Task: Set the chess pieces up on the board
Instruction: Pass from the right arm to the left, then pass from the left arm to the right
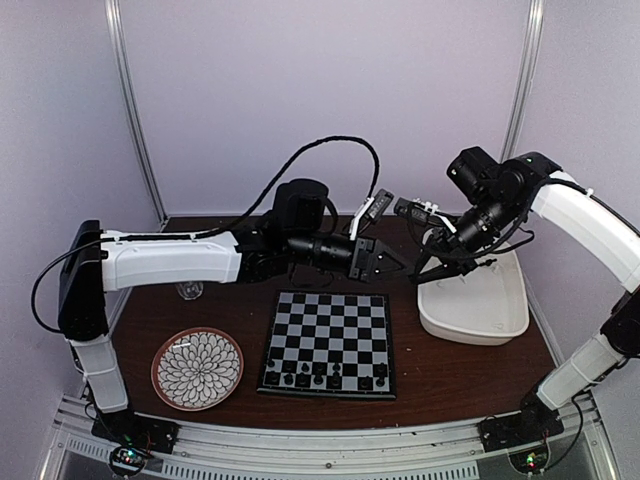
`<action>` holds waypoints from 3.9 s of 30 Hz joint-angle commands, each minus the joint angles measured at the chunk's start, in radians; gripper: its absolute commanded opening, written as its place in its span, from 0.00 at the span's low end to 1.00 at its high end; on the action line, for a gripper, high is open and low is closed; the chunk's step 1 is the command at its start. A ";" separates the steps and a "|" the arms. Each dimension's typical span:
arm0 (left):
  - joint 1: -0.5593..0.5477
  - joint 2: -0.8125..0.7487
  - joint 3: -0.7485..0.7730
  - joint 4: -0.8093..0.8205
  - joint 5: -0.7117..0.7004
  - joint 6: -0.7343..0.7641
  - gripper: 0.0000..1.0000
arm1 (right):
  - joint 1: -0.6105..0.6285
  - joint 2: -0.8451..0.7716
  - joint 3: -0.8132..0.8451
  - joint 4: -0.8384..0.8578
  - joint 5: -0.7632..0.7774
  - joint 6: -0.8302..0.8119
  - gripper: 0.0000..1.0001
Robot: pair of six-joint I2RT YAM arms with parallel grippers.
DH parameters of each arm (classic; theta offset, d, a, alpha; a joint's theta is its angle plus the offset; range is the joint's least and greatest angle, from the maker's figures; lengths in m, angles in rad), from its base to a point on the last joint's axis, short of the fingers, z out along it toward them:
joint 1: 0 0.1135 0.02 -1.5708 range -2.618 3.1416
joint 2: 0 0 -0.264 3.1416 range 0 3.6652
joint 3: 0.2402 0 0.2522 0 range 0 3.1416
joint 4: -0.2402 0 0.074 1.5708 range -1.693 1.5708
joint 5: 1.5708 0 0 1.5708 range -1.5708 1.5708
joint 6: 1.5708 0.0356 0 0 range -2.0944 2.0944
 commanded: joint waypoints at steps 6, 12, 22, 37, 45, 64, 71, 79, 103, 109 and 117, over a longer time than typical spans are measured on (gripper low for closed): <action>0.003 0.029 0.040 0.037 0.042 -0.027 0.27 | 0.017 -0.015 0.025 -0.006 0.014 -0.020 0.07; 0.007 0.036 0.032 0.073 0.062 -0.048 0.12 | 0.017 -0.012 0.021 -0.002 0.019 -0.017 0.07; 0.053 -0.003 -0.056 0.229 0.029 -0.127 0.08 | 0.006 -0.036 0.048 -0.033 0.050 -0.011 0.27; 0.135 0.141 -0.166 1.097 -0.175 -0.694 0.07 | -0.054 -0.072 0.126 0.244 0.119 0.098 0.35; 0.136 0.163 -0.171 1.159 -0.212 -0.747 0.07 | -0.055 0.058 0.207 0.393 -0.059 0.341 0.36; 0.136 0.206 -0.159 1.242 -0.251 -0.822 0.06 | -0.118 0.056 0.173 0.464 -0.062 0.465 0.34; 0.137 0.211 -0.157 1.243 -0.256 -0.825 0.06 | -0.108 0.081 0.165 0.498 -0.156 0.495 0.36; 0.137 0.218 -0.147 1.243 -0.256 -0.827 0.06 | -0.086 0.102 0.162 0.506 -0.190 0.530 0.37; 0.137 0.228 -0.142 1.243 -0.253 -0.840 0.06 | -0.086 0.111 0.144 0.546 -0.169 0.556 0.18; 0.136 0.230 -0.139 1.244 -0.252 -0.841 0.06 | -0.086 0.122 0.142 0.551 -0.166 0.563 0.20; 0.136 0.230 -0.141 1.243 -0.251 -0.844 0.06 | -0.084 0.127 0.138 0.551 -0.159 0.565 0.18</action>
